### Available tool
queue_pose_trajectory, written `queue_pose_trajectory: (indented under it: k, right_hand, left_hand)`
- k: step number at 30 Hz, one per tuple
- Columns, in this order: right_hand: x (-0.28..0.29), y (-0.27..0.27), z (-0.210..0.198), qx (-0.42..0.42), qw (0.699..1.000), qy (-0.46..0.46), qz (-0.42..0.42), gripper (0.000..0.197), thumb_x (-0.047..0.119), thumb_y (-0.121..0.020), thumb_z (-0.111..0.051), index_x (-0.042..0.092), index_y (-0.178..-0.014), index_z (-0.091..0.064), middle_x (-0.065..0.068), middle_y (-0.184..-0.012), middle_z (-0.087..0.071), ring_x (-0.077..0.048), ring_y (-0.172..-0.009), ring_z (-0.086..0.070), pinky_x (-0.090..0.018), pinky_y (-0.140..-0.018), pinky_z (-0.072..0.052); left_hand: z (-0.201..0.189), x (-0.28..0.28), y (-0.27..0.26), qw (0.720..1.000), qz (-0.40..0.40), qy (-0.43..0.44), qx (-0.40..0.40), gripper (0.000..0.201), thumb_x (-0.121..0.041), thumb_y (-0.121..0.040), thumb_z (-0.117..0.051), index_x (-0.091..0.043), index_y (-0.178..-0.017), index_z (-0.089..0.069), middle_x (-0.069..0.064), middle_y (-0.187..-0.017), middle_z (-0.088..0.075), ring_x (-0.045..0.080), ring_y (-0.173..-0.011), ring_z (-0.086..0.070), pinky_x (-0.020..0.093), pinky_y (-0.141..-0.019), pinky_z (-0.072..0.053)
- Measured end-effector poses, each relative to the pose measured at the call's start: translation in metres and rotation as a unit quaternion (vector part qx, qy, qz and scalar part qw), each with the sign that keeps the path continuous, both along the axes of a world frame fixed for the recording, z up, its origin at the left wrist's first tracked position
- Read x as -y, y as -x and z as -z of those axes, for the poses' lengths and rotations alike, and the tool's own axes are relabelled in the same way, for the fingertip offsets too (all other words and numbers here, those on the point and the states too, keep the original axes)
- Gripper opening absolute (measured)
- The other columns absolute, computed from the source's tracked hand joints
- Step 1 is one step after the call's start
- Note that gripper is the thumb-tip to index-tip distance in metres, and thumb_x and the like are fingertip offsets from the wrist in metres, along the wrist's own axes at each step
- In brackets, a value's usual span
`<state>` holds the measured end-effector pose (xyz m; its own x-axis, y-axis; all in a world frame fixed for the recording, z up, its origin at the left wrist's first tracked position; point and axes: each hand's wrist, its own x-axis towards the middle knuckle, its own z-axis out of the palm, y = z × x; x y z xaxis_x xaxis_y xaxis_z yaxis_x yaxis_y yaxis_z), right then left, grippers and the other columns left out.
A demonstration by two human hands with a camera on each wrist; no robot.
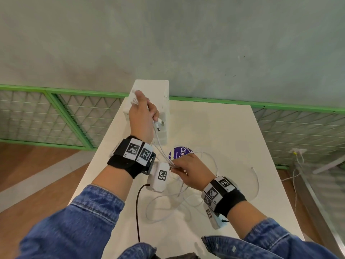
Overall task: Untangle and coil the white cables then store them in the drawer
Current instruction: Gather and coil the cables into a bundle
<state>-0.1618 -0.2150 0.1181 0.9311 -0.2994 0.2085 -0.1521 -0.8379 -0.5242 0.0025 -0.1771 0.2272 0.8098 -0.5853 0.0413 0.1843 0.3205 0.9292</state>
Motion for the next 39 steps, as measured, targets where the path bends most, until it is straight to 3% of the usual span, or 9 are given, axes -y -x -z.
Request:
queue_pose_trajectory:
  k: [3,6,9,13,15,21,27,31,39]
  right_hand:
    - [0.005,-0.001,-0.003,0.037,0.999,0.016,0.003,0.027,0.03,-0.089,-0.04,0.02,-0.095,-0.064,0.002,-0.085,-0.069,-0.016,-0.082,-0.056,-0.028,-0.088,-0.034]
    - [0.014,-0.001,-0.014,0.083,0.996,0.017,0.025,0.027,0.026,-0.086,-0.039,0.017,-0.093,-0.063,-0.001,-0.081,-0.067,-0.015,-0.076,-0.051,-0.028,-0.084,-0.035]
    - [0.023,0.0,-0.02,0.102,0.994,0.037,0.026,0.024,0.02,-0.086,-0.041,0.015,-0.098,-0.062,-0.001,-0.081,-0.066,-0.014,-0.077,-0.05,-0.025,-0.082,-0.033]
    - [0.029,0.004,-0.024,0.113,0.992,0.031,0.049,0.028,0.023,-0.091,-0.038,0.012,-0.106,-0.059,-0.003,-0.09,-0.065,-0.013,-0.082,-0.049,-0.02,-0.084,-0.03]
    - [0.033,0.007,-0.028,0.121,0.99,0.034,0.069,0.025,0.022,-0.091,-0.04,0.011,-0.106,-0.058,-0.004,-0.094,-0.065,-0.013,-0.085,-0.047,-0.018,-0.083,-0.029]
    - [0.055,0.009,-0.028,0.112,0.987,0.037,0.107,0.019,0.013,-0.089,-0.048,0.012,-0.104,-0.06,-0.002,-0.098,-0.068,-0.02,-0.087,-0.056,-0.022,-0.086,-0.033]
    - [0.064,0.009,-0.021,0.106,0.989,-0.007,0.1,0.034,0.009,-0.088,-0.046,0.022,-0.116,-0.061,-0.001,-0.101,-0.067,-0.021,-0.091,-0.062,-0.038,-0.086,-0.046]
    - [0.069,0.009,-0.015,0.101,0.988,-0.025,0.112,0.035,0.008,-0.088,-0.048,0.026,-0.114,-0.063,-0.002,-0.103,-0.062,-0.023,-0.091,-0.059,-0.041,-0.086,-0.047]
    - [0.074,0.019,-0.002,0.047,0.992,0.033,0.111,0.04,0.033,-0.088,-0.039,0.015,-0.114,-0.062,-0.009,-0.113,-0.064,-0.028,-0.107,-0.058,-0.047,-0.094,-0.045]
  left_hand:
    - [0.014,0.0,0.002,0.987,0.029,-0.083,0.133,0.037,-0.037,-0.099,-0.038,-0.007,-0.077,-0.041,0.003,-0.052,-0.032,0.006,-0.037,-0.029,0.017,-0.038,-0.027]
    - [0.031,-0.002,-0.002,0.947,0.08,-0.153,0.27,0.043,-0.034,-0.097,-0.045,-0.006,-0.066,-0.043,0.009,-0.053,-0.033,0.013,-0.04,-0.03,0.019,-0.042,-0.029]
    - [0.046,-0.003,-0.006,0.919,0.15,-0.189,0.312,0.049,-0.03,-0.098,-0.046,0.0,-0.059,-0.042,0.01,-0.05,-0.036,0.018,-0.044,-0.034,0.023,-0.047,-0.032]
    - [0.058,-0.004,-0.002,0.862,0.243,-0.281,0.345,0.05,-0.033,-0.098,-0.046,-0.009,-0.054,-0.043,0.0,-0.038,-0.042,0.006,-0.028,-0.037,0.022,-0.04,-0.033]
    - [0.062,-0.007,0.003,0.847,0.292,-0.302,0.326,0.053,-0.04,-0.097,-0.044,-0.009,-0.054,-0.047,-0.004,-0.036,-0.046,0.007,-0.029,-0.042,0.02,-0.038,-0.034]
    - [0.063,-0.012,0.022,0.874,0.379,-0.283,0.111,0.053,-0.056,-0.093,-0.036,-0.007,-0.079,-0.053,-0.004,-0.046,-0.046,0.013,-0.036,-0.036,0.021,-0.038,-0.026]
    - [0.051,-0.011,0.033,0.847,0.427,-0.291,0.126,0.035,-0.042,-0.096,-0.045,-0.014,-0.076,-0.05,-0.003,-0.053,-0.045,0.009,-0.038,-0.032,0.02,-0.04,-0.024]
    - [0.05,-0.014,0.036,0.818,0.454,-0.311,0.168,0.017,-0.021,-0.09,-0.054,-0.01,-0.077,-0.05,0.015,-0.068,-0.047,0.01,-0.039,-0.031,0.022,-0.043,-0.024]
    - [0.032,-0.019,0.036,0.816,0.48,-0.308,0.094,0.034,-0.023,-0.096,-0.048,-0.017,-0.064,-0.04,-0.003,-0.043,-0.028,0.008,-0.036,-0.017,0.022,-0.041,-0.011]
